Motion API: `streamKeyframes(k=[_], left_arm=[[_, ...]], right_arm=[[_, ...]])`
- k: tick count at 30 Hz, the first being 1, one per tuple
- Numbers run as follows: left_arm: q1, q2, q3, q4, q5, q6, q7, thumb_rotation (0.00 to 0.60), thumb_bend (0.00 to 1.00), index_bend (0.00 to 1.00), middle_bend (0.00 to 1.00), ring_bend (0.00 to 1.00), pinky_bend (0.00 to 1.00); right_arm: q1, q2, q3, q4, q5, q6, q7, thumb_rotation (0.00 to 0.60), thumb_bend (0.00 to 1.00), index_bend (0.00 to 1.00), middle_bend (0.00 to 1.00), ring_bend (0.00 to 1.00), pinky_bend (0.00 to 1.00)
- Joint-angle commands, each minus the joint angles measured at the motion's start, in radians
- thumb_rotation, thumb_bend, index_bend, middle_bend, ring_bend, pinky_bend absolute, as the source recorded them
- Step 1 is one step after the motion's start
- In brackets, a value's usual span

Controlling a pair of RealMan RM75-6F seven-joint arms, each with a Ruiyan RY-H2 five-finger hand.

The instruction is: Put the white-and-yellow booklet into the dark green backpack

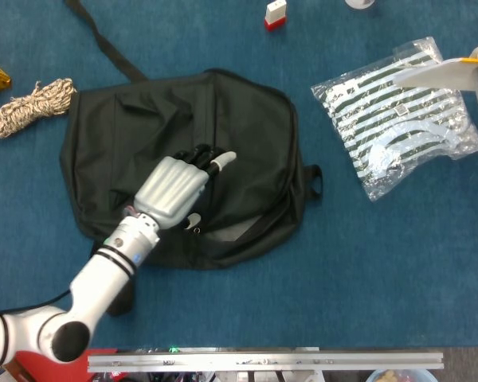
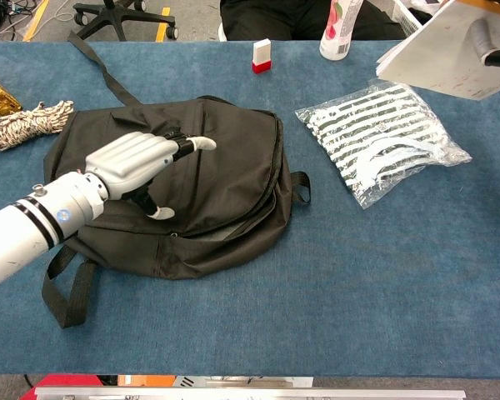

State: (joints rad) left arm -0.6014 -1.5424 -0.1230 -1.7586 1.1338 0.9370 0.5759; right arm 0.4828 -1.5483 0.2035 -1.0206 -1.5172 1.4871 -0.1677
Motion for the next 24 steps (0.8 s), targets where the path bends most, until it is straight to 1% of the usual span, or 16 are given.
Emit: streamKeyframes(k=[1, 4, 8, 14, 19, 24], left_arm=[[-0.029, -0.044, -0.002, 0.004, -0.056, 0.023, 0.06, 0.6, 0.15, 0.08, 0.11, 0.1, 0.26], [-0.05, -0.079, -0.005, 0.01, -0.114, 0.037, 0.106, 0.598, 0.15, 0.07, 0.11, 0.09, 0.26], [-0.079, -0.125, -0.008, 0.013, -0.178, 0.063, 0.168, 0.551, 0.14, 0.04, 0.09, 0.08, 0.26], [-0.122, -0.2, -0.018, 0.03, -0.263, 0.107, 0.24, 0.527, 0.13, 0.0, 0.06, 0.06, 0.26], [-0.149, -0.257, -0.034, 0.066, -0.292, 0.141, 0.255, 0.527, 0.13, 0.0, 0.05, 0.05, 0.26], [-0.175, -0.294, -0.047, 0.114, -0.324, 0.148, 0.265, 0.542, 0.13, 0.0, 0.05, 0.05, 0.26]], right_arm=[[0.001, 0.0, 0.0, -0.003, 0.0, 0.0, -0.001, 0.6, 0.45, 0.87, 0.67, 0.57, 0.71], [0.003, 0.001, 0.0, -0.006, 0.001, -0.003, -0.003, 0.6, 0.45, 0.88, 0.67, 0.57, 0.71], [0.004, 0.002, 0.001, -0.006, 0.003, -0.005, -0.005, 0.6, 0.45, 0.88, 0.67, 0.57, 0.71], [0.006, 0.006, 0.005, -0.01, 0.004, -0.001, -0.005, 0.6, 0.45, 0.88, 0.67, 0.57, 0.71], [0.005, 0.009, 0.006, -0.014, 0.007, 0.0, -0.003, 0.6, 0.45, 0.88, 0.67, 0.57, 0.71], [0.003, 0.011, 0.007, -0.015, 0.009, 0.003, 0.0, 0.6, 0.45, 0.88, 0.67, 0.57, 0.71]])
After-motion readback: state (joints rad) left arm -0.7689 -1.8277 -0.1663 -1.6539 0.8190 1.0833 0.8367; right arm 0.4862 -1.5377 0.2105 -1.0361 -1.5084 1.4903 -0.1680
